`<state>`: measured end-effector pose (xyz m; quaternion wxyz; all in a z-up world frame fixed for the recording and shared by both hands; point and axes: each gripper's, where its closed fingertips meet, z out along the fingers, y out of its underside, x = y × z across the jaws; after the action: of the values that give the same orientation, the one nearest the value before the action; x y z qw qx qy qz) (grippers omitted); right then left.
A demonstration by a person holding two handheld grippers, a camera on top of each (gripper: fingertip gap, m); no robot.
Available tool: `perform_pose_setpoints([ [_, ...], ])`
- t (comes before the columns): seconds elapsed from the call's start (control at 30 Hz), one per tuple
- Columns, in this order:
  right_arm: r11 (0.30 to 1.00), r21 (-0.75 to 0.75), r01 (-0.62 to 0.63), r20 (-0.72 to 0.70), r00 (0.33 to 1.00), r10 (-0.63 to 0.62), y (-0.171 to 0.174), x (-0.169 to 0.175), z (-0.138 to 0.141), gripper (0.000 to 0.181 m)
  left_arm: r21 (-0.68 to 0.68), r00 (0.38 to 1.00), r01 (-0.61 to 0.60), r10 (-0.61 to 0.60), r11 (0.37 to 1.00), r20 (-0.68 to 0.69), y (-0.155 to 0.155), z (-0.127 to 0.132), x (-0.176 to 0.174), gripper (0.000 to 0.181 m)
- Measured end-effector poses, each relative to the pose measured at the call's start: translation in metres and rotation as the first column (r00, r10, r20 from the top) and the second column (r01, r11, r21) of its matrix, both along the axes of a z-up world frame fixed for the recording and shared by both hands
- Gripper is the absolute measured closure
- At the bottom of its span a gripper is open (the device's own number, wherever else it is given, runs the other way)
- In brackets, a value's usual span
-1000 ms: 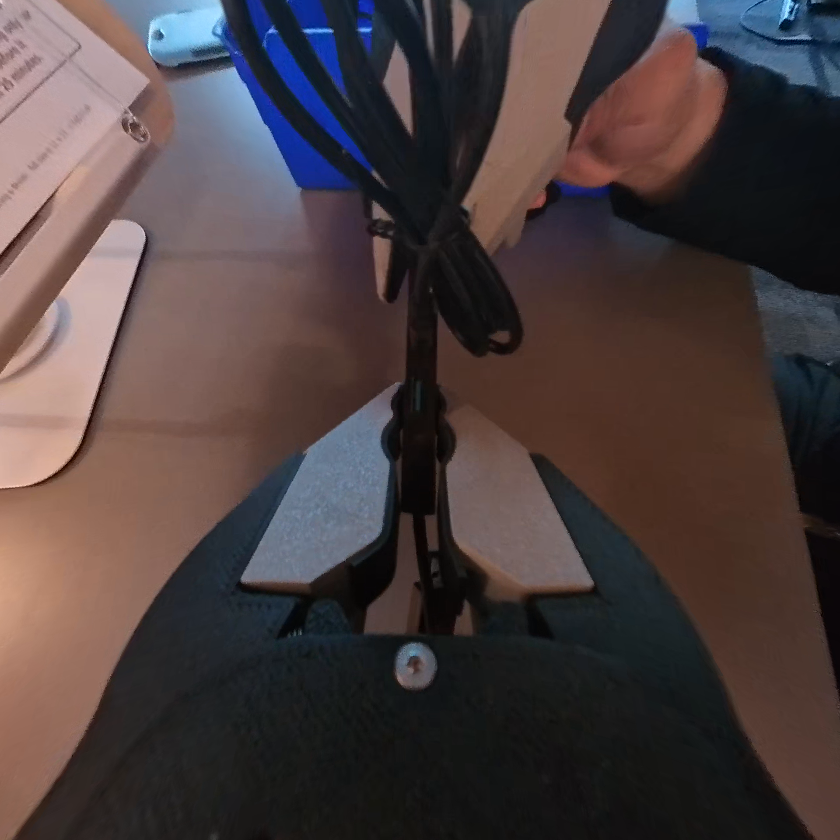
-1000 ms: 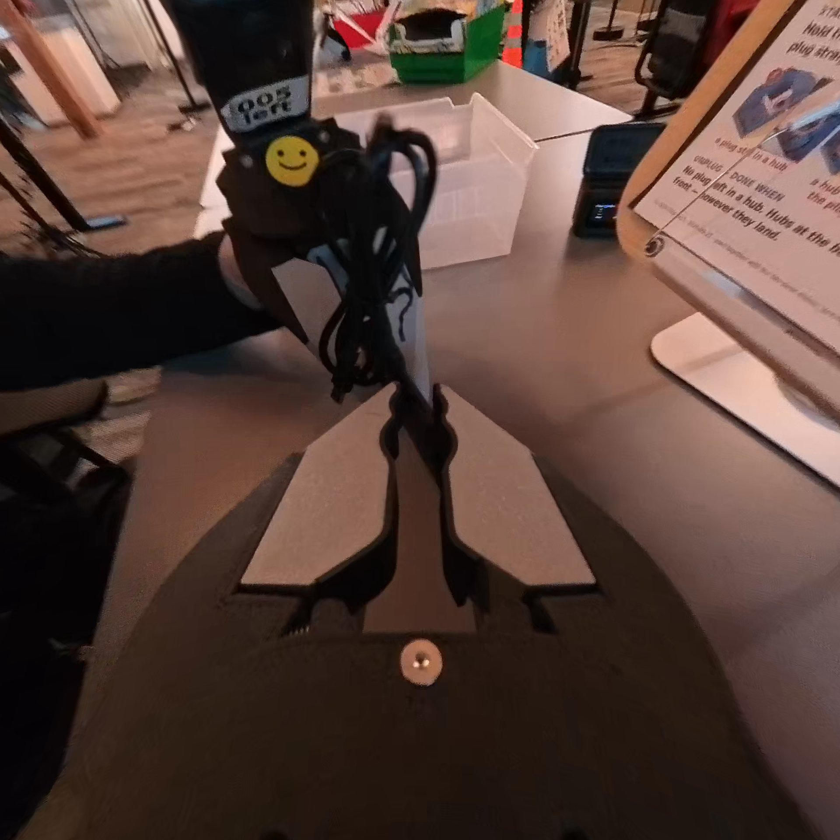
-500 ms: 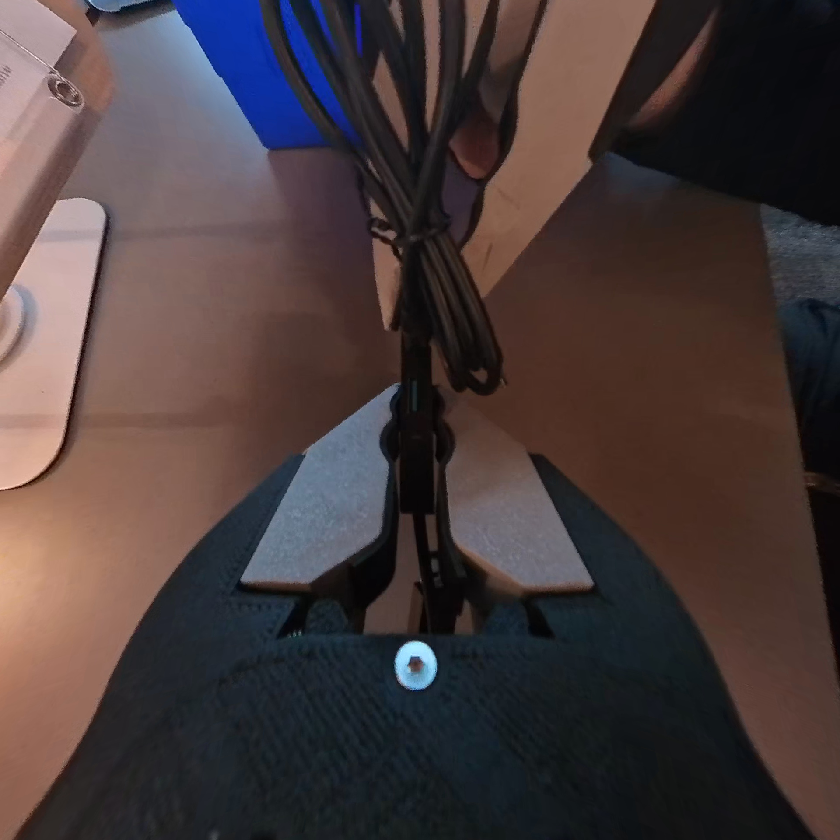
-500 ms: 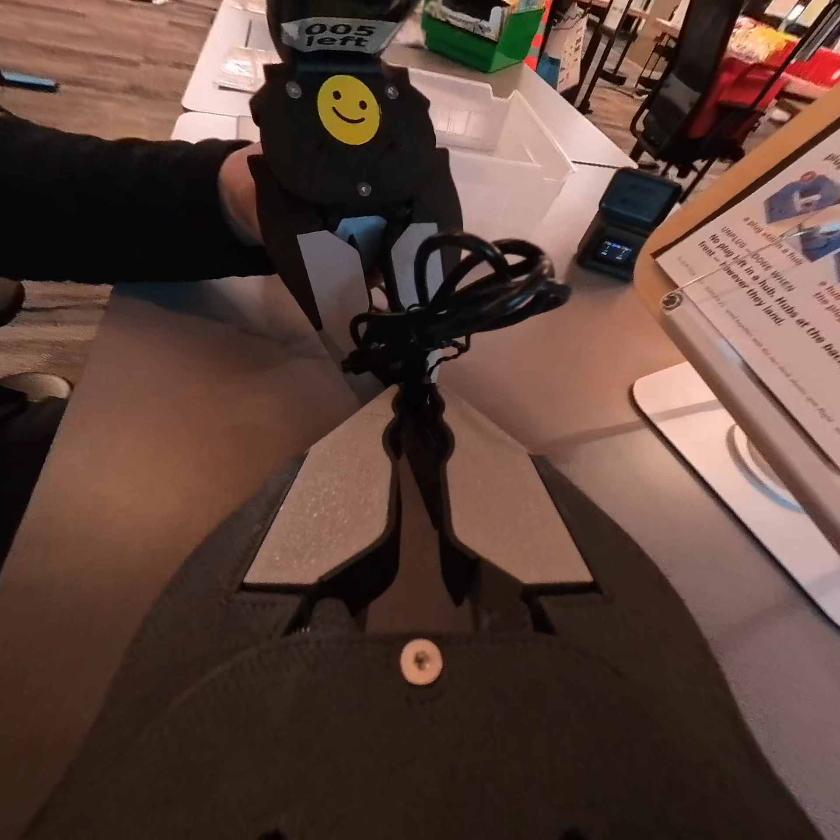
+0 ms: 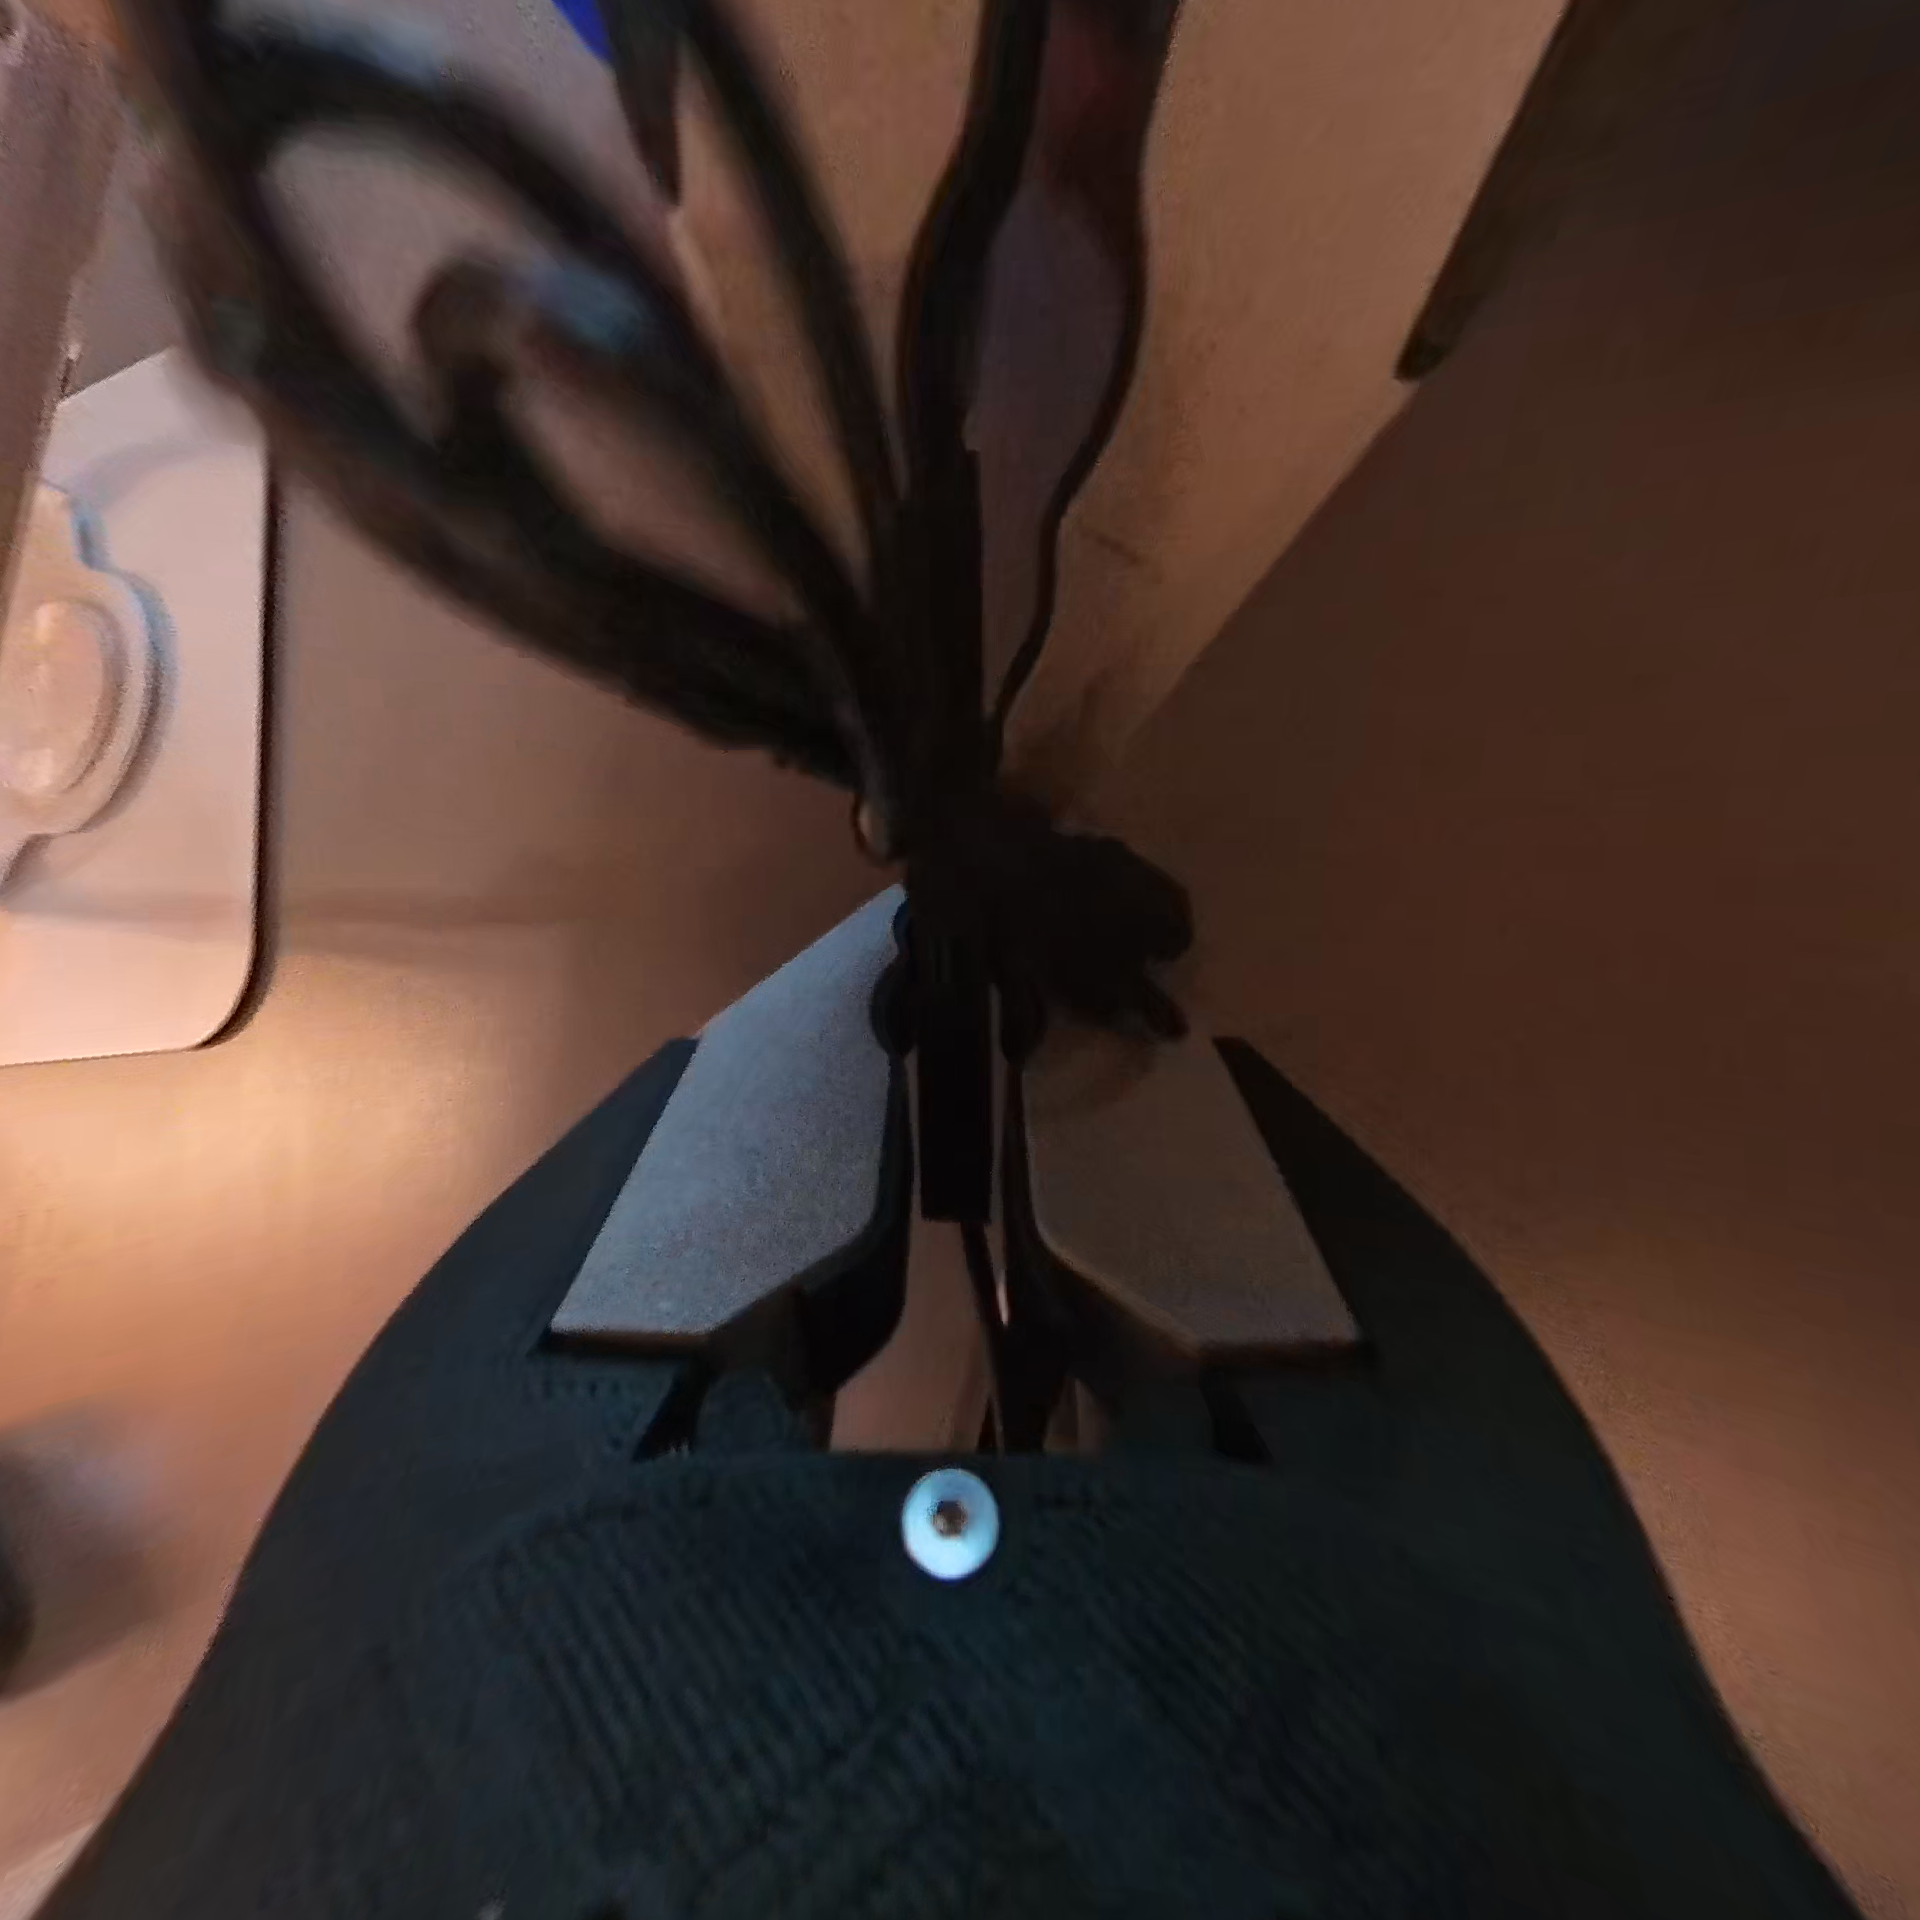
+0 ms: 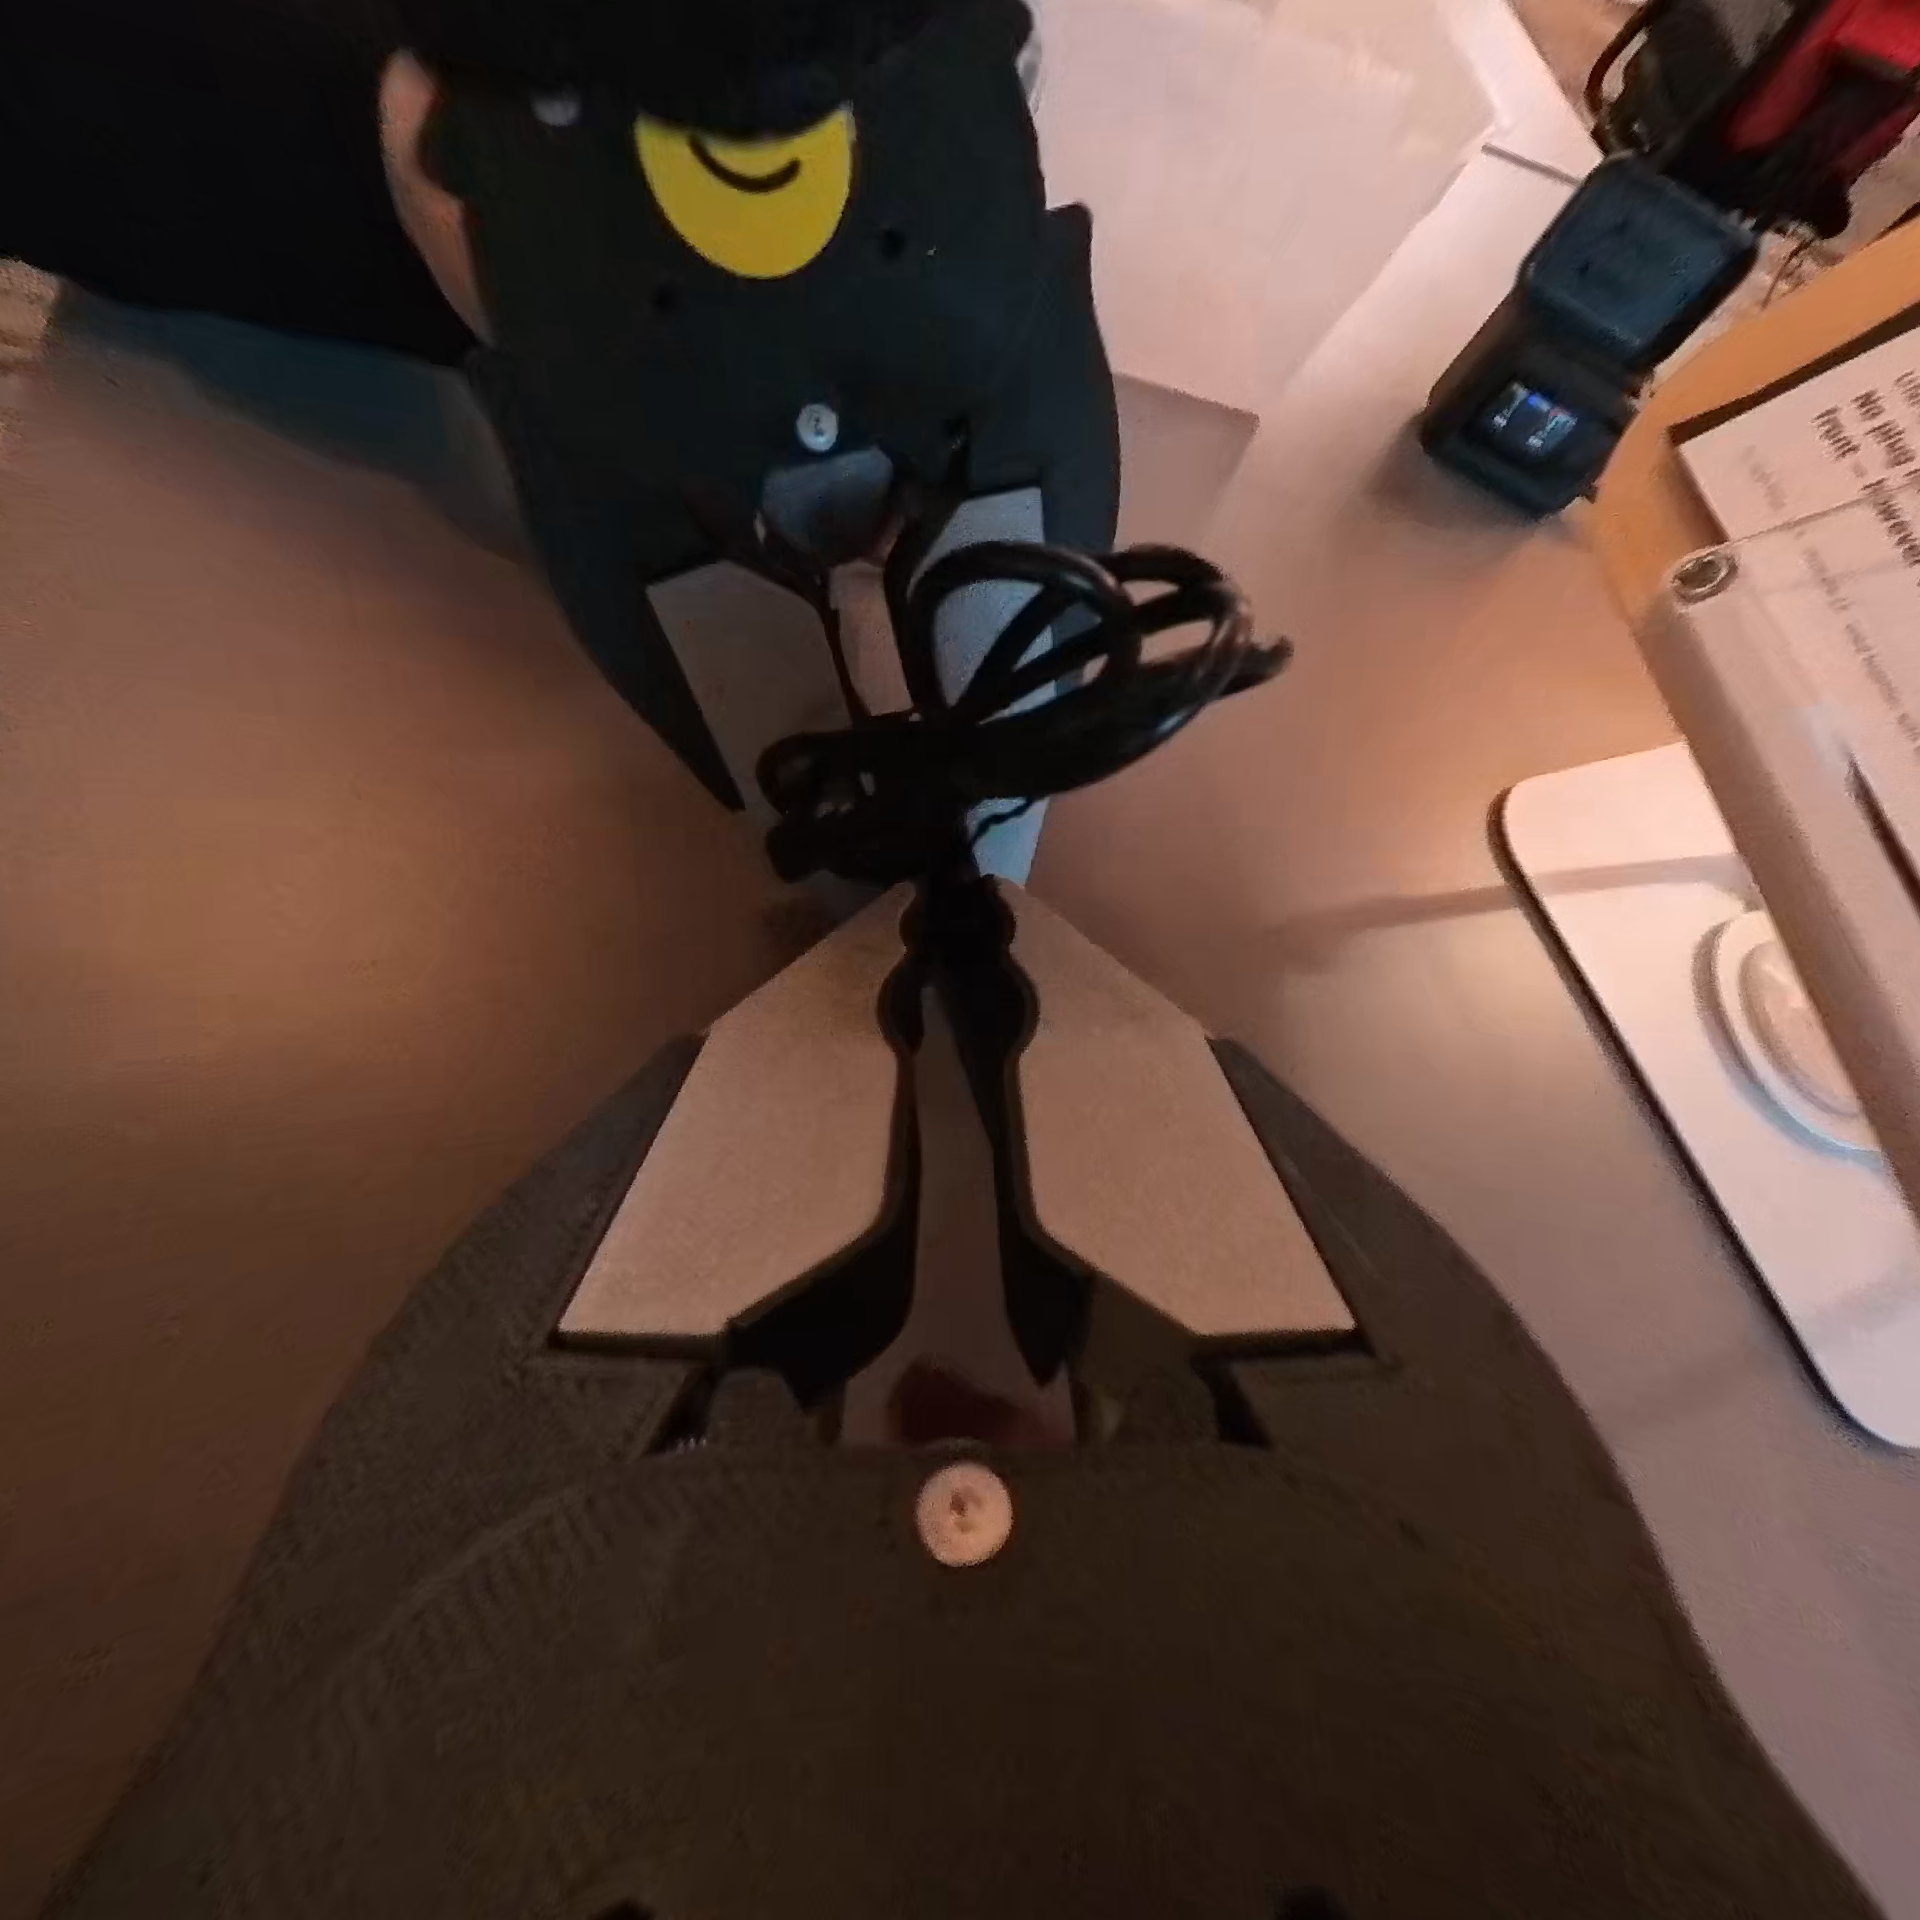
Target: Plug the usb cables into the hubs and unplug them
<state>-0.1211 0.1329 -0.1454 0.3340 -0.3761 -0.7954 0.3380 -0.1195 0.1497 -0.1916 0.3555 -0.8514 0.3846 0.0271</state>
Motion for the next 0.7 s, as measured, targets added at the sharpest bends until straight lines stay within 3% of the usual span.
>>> perform_pose_setpoints([
  [0.1, 1.0, 0.018, 0.008, -0.013, 1.0, -0.008, 0.001, -0.002, -0.004, 0.176, 0.03, 0.996, -0.011, 0.013, 1.0, -0.086, 0.003, -0.003, -0.006, 0.173],
  [0.3, 0.999, -0.031, 0.024, -0.061, 0.998, -0.026, 0.002, -0.006, 0.003, 0.175, 0.05, 0.998, -0.038, 0.041, 0.998, -0.058, 0.005, 0.005, -0.01, 0.173],
  [0.7, 0.998, 0.017, 0.053, -0.083, 0.995, -0.051, 0.005, -0.011, -0.001, 0.172, 0.05, 0.996, -0.051, 0.054, 0.997, -0.071, 0.006, 0.003, -0.013, 0.173],
])
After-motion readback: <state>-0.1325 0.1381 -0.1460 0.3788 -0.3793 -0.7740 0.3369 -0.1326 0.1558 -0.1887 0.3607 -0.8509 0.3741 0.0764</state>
